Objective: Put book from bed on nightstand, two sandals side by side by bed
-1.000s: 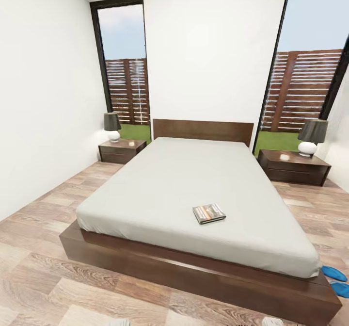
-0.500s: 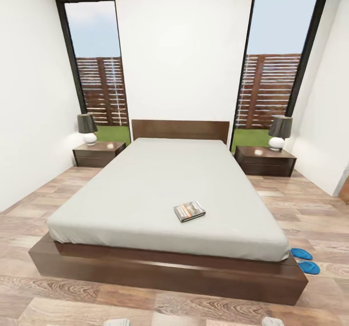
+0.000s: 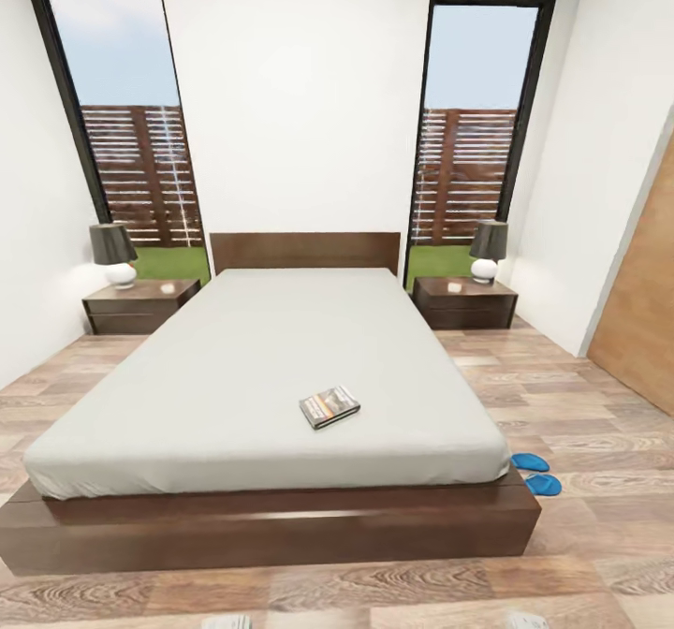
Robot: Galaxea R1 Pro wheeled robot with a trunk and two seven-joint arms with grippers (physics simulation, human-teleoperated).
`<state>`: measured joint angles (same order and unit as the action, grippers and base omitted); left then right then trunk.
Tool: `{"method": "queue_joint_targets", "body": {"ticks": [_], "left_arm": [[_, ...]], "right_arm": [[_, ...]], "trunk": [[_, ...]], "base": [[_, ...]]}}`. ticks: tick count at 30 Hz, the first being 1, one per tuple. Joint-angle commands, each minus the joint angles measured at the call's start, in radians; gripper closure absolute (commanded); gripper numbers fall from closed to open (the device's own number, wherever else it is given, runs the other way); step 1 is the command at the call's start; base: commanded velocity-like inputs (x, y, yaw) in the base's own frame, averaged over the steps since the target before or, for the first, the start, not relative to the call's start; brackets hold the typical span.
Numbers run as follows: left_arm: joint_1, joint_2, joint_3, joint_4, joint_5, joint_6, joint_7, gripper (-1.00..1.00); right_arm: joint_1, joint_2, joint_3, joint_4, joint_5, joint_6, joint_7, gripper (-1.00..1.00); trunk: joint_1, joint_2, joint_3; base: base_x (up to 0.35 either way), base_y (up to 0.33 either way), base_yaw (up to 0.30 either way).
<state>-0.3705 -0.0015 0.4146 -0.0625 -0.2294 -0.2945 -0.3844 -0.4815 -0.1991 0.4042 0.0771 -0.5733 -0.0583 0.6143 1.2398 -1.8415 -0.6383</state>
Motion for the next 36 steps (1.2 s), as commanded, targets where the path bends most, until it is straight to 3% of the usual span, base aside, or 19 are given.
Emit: {"method": "queue_joint_targets", "body": {"ticks": [1,27,36], "left_arm": [[0.0,0.0,0.009,0.0,-0.01,-0.003,-0.002,-1.0],[0.0,-0.003,0.004,0.0,-0.013,-0.002,-0.009,-1.0],[0.001,-0.003,0.003,0.0,-0.014,0.0,-0.009,-1.0]], "right_arm": [[-0.002,0.001,0.008,0.004,-0.007,-0.006,0.005,-1.0],[-0.002,0.0,0.008,0.004,-0.007,-0.005,0.006,-1.0],[-0.002,0.0,0.008,0.004,-0.007,-0.005,0.012,-1.0]], "trunk": [[0.0,-0.001,-0.001],[-0.008,0.013,0.005],[-0.042,0.076,0.033]], "base": [[0.0,0.0,-0.129],[0.0,0.0,-0.009],[0.0,0.0,0.0]]}}
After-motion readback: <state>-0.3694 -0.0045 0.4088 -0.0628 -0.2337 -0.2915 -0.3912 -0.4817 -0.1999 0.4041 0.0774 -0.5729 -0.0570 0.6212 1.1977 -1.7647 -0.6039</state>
